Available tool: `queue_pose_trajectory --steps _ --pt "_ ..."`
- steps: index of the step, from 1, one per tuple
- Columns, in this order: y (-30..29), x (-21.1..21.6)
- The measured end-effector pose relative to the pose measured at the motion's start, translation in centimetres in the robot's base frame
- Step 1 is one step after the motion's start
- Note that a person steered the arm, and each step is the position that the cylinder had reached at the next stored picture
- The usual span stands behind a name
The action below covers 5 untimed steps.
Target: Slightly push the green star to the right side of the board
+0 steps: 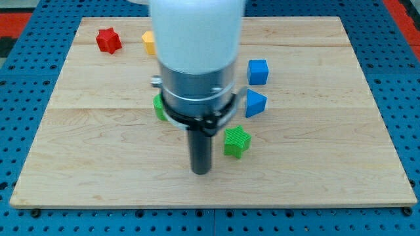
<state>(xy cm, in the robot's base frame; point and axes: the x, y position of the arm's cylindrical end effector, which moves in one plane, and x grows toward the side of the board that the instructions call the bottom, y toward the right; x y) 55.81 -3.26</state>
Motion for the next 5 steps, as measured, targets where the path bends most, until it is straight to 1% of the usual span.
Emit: queue_pose_trajectory --steps 1,2,3,4,5 --pt "-0.2 -1.9" --pt "4.5 -3.1" --pt "7.6 -3.1" --pt "6.8 -3.1" --pt "1.8 -6.5"
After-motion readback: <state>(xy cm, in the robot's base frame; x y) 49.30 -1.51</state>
